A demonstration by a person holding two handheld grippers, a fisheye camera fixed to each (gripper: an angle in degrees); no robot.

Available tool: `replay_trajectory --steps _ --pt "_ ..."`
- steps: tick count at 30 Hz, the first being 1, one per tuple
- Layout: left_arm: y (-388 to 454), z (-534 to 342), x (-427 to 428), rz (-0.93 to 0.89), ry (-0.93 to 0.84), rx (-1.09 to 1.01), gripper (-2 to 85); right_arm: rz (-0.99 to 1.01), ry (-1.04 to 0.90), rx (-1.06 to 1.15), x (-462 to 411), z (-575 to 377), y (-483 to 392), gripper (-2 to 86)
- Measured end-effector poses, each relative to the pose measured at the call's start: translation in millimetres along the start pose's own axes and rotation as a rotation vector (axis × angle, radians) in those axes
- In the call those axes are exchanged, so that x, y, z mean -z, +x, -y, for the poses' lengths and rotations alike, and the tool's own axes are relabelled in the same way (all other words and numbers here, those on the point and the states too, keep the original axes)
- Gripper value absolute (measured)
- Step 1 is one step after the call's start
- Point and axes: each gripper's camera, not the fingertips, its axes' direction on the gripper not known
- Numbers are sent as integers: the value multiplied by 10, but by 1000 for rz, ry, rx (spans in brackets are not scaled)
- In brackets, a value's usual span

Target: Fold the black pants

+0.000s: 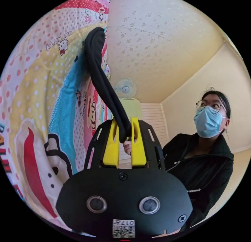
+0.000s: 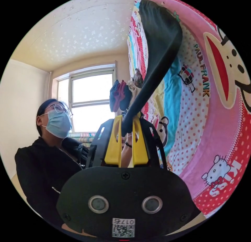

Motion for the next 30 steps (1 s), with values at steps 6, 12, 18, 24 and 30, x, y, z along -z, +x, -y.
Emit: replay_trajectory --steps 6,12,18,24,30 --pt "680 -500 -323 92 -147 -41 66 -11 -151 -28 44 -565 -442 66" --pt "601 -1682 -743 281 -369 99 67 -257 -402 -149 -131 -1373 -350 76" --pt "233 -2332 -261 516 -146 319 86 -350 -342 -269 9 -1328 10 111" --pt "1187 -1697 123 869 16 -7 90 -519 -266 94 -183 262 -726 104" --pt "1233 -499 -528 763 53 -275 100 -731 -189 484 -1388 2159 -1604 121"
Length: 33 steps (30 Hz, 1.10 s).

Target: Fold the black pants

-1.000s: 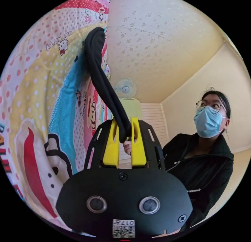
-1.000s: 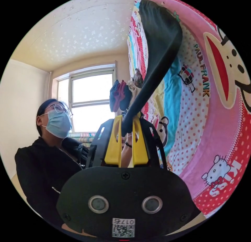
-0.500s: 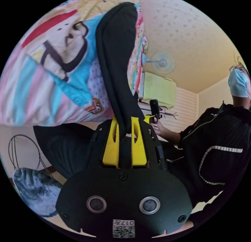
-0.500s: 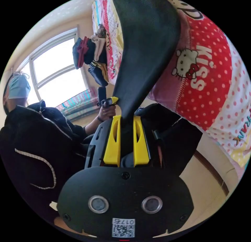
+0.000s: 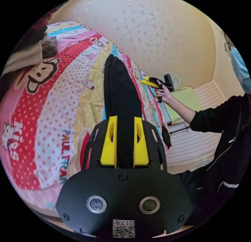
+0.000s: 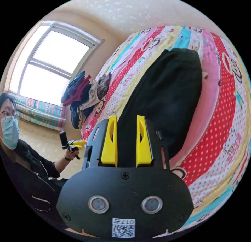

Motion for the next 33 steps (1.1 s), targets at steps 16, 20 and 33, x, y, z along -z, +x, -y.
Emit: replay_trajectory --steps 16,20,33 --pt "234 397 -1092 78 -61 12 97 -563 -31 -213 -1434 2681 -213 105" --pt "165 347 -1018 73 -4 89 83 -703 -73 -259 -1726 2729 -335 69" --pt "207 406 -1136 86 -107 90 32 -666 63 -280 -1606 2712 -890 45"
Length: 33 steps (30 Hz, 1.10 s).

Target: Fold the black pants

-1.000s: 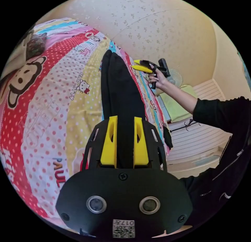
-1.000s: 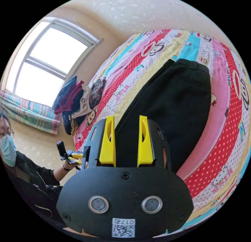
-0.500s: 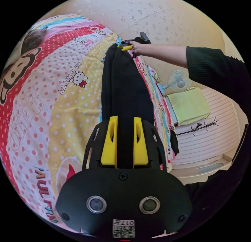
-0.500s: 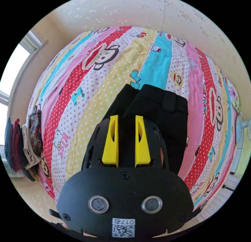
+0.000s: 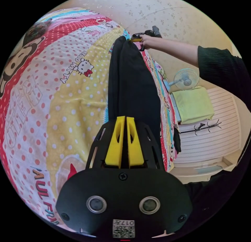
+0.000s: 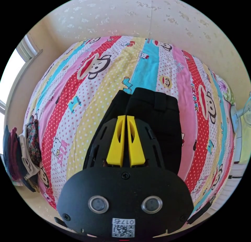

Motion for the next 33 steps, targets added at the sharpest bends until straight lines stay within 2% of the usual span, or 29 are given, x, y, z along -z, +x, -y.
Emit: replay_trajectory --steps 2,5,8,11,16,18,22,27,30,33 --pt "0 20 -5 -23 -30 -4 64 27 -62 -24 -53 55 -5 97" --pt "54 28 46 -2 -23 -11 76 37 -112 -71 -120 91 -51 119" --pt "127 45 9 25 -41 -38 84 -40 -174 -74 -233 85 -168 104" --pt "119 72 -36 27 -55 -27 81 -108 -169 -4 -245 30 -329 44" --pt "-11 105 -3 15 -73 29 -2 -187 -53 74 16 -124 -402 21" --pt "-22 121 70 -6 -75 30 -7 -152 -3 52 151 -184 -315 18" --pt "72 92 360 -17 -21 -14 -10 46 150 -35 379 -395 -9 14" --pt "79 -27 661 3 58 -16 -9 107 248 4 255 -561 39 15" --pt "-8 -86 690 -4 69 28 -8 105 231 100 -17 -548 -27 19" --pt "-66 -98 601 -54 39 62 0 115 79 41 -452 -401 175 27"
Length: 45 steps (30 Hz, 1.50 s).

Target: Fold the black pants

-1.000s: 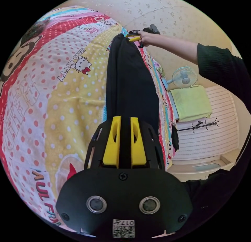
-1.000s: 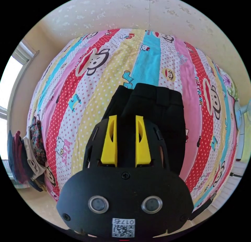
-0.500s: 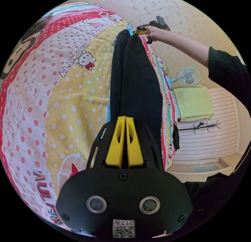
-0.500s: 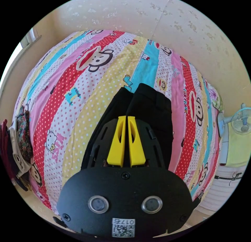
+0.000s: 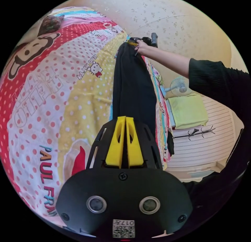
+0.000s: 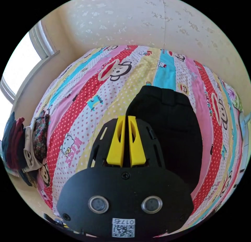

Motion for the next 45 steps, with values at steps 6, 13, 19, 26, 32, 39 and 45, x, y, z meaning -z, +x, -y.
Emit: replay_trajectory --steps 6,13,19,26,32,39,45 --pt "312 52 146 94 63 -104 75 74 65 203 346 -203 367 56" --pt "359 44 -261 300 -129 -237 34 281 -127 442 956 -2049 850 40" --pt "363 50 -57 393 -149 -162 -7 232 -160 187 1334 -3558 1788 16" --pt "208 -531 626 -53 -93 -200 62 534 -256 -89 1537 -4833 2693 41" --pt "7 -1038 794 -92 -277 -170 139 938 -347 -219 1289 -5664 3415 83" --pt "-147 -1256 738 -62 -369 -119 148 900 -540 25 1108 -6054 3612 125" --pt "-208 -1192 566 -60 -377 -105 152 1042 -454 -98 889 -6219 3873 125"
